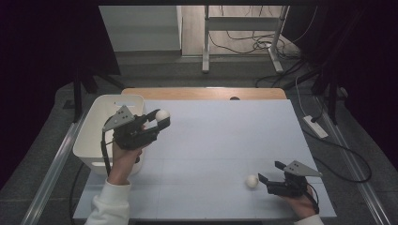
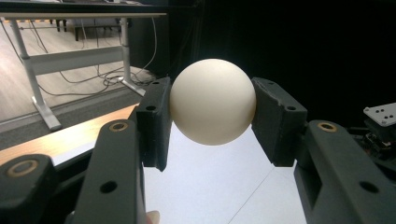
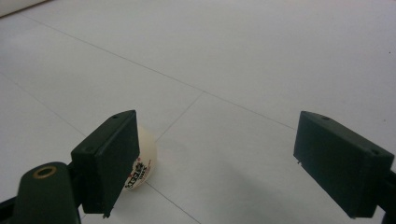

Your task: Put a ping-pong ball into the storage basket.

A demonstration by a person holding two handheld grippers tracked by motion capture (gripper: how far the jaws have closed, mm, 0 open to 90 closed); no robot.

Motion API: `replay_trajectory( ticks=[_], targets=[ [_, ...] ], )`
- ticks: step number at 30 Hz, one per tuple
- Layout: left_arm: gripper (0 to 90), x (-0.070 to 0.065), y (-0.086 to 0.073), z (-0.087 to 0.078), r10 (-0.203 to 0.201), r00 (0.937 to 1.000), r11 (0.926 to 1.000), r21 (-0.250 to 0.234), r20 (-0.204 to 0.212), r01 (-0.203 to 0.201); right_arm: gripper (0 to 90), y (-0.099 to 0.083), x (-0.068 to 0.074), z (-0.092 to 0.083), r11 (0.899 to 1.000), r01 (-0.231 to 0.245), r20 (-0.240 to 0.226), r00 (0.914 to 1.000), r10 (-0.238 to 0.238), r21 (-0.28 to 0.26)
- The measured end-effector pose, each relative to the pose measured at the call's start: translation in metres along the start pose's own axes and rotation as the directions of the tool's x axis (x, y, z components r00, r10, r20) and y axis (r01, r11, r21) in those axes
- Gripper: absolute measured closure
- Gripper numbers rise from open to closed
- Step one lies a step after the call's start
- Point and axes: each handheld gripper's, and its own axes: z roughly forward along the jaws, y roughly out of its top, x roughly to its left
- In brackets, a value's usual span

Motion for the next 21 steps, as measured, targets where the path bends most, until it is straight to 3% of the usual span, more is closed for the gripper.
replay_trajectory(
  ticks=[6,10,21],
  targets=[
    [50.7,0.0,0.003,-0.002,0.0,0.9997,1.0,0.001,-0.023,0.0,14.3,0.0,0.0,0.0,1.0,-0.002,0.003,1.0,0.002,-0.002],
    [50.7,0.008,0.004,-0.001,-0.038,0.9978,0.9993,-0.01,-0.054,0.037,14.3,0.0,0.0,0.0,1.0,0.002,0.002,1.0,-0.002,-0.001],
    [50.7,0.019,0.006,-0.002,-0.057,0.9931,0.9984,0.001,-0.103,0.057,14.3,0.0,0.001,0.0,1.0,0.0,0.002,1.0,0.0,-0.004]
  ],
)
